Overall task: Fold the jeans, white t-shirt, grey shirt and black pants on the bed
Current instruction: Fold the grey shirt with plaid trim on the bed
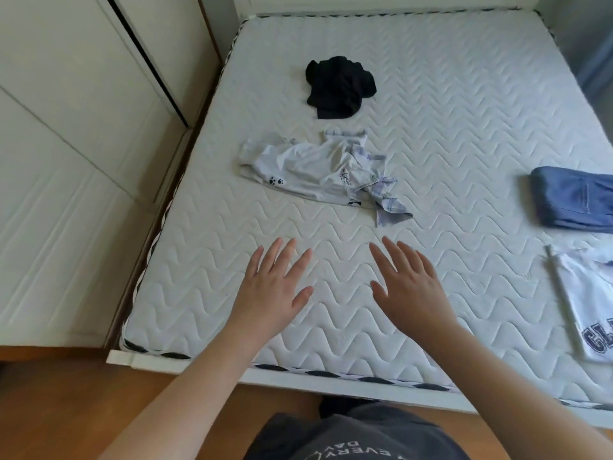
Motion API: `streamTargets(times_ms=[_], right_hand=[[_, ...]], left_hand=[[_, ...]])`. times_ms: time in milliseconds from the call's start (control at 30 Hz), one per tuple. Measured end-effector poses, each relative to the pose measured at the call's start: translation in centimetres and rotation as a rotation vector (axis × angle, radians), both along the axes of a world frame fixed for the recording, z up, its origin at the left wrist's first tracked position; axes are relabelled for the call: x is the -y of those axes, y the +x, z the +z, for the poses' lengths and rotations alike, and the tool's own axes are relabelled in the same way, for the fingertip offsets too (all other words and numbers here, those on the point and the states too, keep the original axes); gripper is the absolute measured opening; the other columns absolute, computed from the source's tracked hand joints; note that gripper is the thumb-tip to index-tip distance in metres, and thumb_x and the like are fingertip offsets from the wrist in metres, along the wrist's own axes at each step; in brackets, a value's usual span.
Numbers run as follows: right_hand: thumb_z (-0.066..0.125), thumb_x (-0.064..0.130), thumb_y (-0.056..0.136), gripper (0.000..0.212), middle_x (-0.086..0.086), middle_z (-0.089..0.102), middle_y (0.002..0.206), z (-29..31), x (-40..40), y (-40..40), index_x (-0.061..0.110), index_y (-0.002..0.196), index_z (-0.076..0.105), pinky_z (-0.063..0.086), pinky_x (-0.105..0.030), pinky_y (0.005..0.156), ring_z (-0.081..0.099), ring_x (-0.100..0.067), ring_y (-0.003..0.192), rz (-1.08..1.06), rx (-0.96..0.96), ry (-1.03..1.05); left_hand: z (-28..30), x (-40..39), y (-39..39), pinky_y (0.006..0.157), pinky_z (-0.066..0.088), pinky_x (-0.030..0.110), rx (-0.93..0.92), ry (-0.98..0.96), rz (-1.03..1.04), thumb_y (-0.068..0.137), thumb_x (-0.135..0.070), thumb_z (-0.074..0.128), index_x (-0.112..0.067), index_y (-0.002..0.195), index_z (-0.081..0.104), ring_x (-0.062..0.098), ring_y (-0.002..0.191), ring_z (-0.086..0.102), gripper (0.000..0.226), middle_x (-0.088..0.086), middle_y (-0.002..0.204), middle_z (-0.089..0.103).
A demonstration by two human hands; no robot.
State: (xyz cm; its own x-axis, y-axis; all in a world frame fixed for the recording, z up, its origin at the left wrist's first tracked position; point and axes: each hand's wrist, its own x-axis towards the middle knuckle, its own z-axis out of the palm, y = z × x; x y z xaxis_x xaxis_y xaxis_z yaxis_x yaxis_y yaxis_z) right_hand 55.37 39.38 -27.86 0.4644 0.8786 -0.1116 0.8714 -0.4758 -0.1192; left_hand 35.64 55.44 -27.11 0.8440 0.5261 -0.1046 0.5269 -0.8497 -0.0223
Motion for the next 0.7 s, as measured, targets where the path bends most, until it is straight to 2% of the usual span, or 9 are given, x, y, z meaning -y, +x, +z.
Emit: streamTargets(times_ms=[233, 433, 600, 700], right_hand=[[0.044, 0.04, 0.099, 0.065, -0.004, 0.019, 0.163, -1.1, -9.5, 2.9, 0.023, 0.156, 0.019, 0.012, -0.04, 0.12, 0.02, -0.028, 0.148, 0.066, -0.002, -0.069], [0.042, 0.042, 0.099, 0.065, -0.003, 0.017, 0.163, -2.7, -18.8, 3.6, 0.024, 0.156, 0.018, 0.013, -0.039, 0.119, 0.019, -0.025, 0.148, 0.052, 0.017, -0.062], [0.045, 0.04, 0.098, 0.064, -0.004, 0.02, 0.162, -7.1, -24.7, 5.0, 0.023, 0.155, 0.023, 0.017, -0.04, 0.119, 0.022, -0.026, 0.147, 0.022, -0.023, -0.084], [0.042, 0.041, 0.098, 0.065, -0.004, 0.016, 0.163, -11.1, -27.2, 6.6, 0.023, 0.156, 0.019, 0.015, -0.039, 0.119, 0.02, -0.027, 0.147, 0.021, -0.044, -0.14]], left_hand=[[-2.4, -8.7, 2.6, 0.122, 0.006, 0.045, 0.017, -0.05, 0.058, 0.101, -0.049, 0.036, -0.027, 0.157, 0.014, 0.025, 0.151, 0.009, 0.064, 0.005, 0.163, 0.017], [-4.6, -18.5, 4.2, 0.12, 0.01, 0.046, 0.043, -0.042, 0.04, 0.101, -0.044, 0.039, -0.024, 0.156, 0.019, 0.028, 0.15, 0.015, 0.062, 0.008, 0.162, 0.021], [-9.0, -24.8, 6.4, 0.119, 0.018, 0.047, 0.04, -0.072, 0.007, 0.099, -0.039, 0.045, -0.021, 0.154, 0.028, 0.03, 0.147, 0.023, 0.061, 0.01, 0.159, 0.029], [-13.3, -26.3, 8.3, 0.119, 0.019, 0.048, 0.008, -0.127, 0.0, 0.098, -0.037, 0.045, -0.021, 0.155, 0.027, 0.03, 0.147, 0.023, 0.061, 0.011, 0.159, 0.029]])
